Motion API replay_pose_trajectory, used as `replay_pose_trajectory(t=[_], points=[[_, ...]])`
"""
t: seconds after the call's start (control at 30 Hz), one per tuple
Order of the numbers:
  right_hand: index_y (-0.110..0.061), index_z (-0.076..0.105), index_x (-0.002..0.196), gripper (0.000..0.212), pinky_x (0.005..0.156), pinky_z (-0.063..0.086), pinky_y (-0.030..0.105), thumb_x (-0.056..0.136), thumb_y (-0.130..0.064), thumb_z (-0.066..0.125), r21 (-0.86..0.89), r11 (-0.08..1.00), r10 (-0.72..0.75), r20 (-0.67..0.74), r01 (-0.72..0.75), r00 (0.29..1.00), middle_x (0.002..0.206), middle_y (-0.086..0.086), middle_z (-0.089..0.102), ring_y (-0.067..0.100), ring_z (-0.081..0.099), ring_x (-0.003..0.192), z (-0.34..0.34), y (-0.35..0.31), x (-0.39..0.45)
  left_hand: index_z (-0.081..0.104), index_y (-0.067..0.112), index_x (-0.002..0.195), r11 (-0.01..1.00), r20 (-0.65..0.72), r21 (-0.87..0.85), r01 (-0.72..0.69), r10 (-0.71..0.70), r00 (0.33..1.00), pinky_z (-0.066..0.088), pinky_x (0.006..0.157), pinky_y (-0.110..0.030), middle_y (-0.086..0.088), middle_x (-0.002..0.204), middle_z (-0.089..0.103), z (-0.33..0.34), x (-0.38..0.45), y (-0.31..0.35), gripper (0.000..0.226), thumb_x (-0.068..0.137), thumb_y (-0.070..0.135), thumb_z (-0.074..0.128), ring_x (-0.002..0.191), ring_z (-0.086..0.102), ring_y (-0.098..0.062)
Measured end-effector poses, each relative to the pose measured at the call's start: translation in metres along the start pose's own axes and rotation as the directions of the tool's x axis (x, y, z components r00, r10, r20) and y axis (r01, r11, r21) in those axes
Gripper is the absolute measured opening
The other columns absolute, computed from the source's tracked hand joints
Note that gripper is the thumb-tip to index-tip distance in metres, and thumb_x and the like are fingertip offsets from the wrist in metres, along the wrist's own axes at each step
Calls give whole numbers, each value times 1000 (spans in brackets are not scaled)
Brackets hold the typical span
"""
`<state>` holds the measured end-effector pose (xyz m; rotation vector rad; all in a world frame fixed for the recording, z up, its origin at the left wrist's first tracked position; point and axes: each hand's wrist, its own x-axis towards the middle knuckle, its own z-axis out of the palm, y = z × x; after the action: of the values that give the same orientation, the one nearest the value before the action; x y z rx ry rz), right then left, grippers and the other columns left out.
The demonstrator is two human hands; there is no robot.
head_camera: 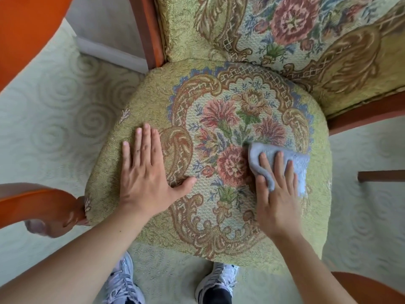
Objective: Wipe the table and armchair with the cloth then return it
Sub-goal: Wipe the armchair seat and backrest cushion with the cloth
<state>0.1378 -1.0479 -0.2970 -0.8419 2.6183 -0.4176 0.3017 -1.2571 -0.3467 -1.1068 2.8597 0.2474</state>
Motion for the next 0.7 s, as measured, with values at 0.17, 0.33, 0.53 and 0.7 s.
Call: replay_pose_trajectory(t=[0.17, 0.33, 0.53, 0.7], points=[[-39, 8, 157, 53, 122, -10, 43, 106, -49, 16, -22, 996, 87, -68, -88, 994, 167, -3, -7, 25, -14, 153, -5, -23, 88, -5, -3, 157, 1000, -5, 6, 5, -5, 1000, 8, 124, -56, -20, 167, -7, 2, 1, -1, 127, 77, 94, 18, 156, -5, -30], [-39, 8, 158, 54, 122, -10, 47, 106, -51, 14, -80, 996, 25, 9, -25, 1000, 168, 1, -2, 31, -11, 152, -12, -49, 141, -7, -2, 157, 1000, -9, 18, 6, -6, 1000, 8, 124, -56, -20, 167, -8, 3, 1, 0, 127, 78, 94, 18, 156, -5, -29], [-35, 2, 158, 60, 121, -14, 47, 101, -53, 3, -159, 889, -398, 190, 429, 897, 166, 3, -11, 32, -18, 150, 19, -84, 81, -2, -2, 158, 1000, -40, -17, 2, -3, 999, 7, 124, -56, -22, 167, 0, 5, 0, -1, 125, 78, 91, 18, 156, -2, -30], [-37, 5, 158, 54, 123, -10, 45, 106, -49, 14, -172, 871, -426, 206, 461, 881, 167, -3, -7, 25, -16, 152, 31, -55, 5, 1, -3, 157, 1000, -43, -18, -8, 7, 999, 8, 124, -57, -21, 167, 1, 5, 1, -1, 123, 76, 85, 29, 156, 1, -30]])
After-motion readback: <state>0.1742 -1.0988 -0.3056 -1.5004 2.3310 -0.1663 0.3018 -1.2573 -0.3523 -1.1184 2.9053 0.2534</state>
